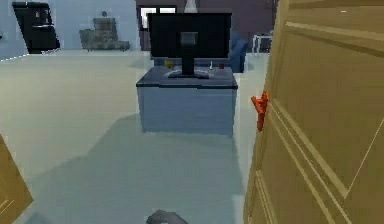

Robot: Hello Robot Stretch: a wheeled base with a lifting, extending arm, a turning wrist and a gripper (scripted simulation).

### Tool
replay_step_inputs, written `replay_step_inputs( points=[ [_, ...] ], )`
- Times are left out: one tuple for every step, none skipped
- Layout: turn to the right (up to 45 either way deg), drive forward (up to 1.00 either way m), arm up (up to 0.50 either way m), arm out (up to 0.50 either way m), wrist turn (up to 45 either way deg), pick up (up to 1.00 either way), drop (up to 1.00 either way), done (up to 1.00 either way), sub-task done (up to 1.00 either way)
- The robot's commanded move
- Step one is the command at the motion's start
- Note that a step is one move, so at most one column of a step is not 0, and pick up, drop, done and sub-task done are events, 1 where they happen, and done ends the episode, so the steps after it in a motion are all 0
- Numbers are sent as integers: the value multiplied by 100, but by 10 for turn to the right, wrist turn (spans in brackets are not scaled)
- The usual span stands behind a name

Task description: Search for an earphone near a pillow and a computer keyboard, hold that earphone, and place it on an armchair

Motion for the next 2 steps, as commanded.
replay_step_inputs(
  points=[
    [-30,0,0,0,0,0,0,0,0],
    [0,100,0,0,0,0,0,0,0]
  ],
)
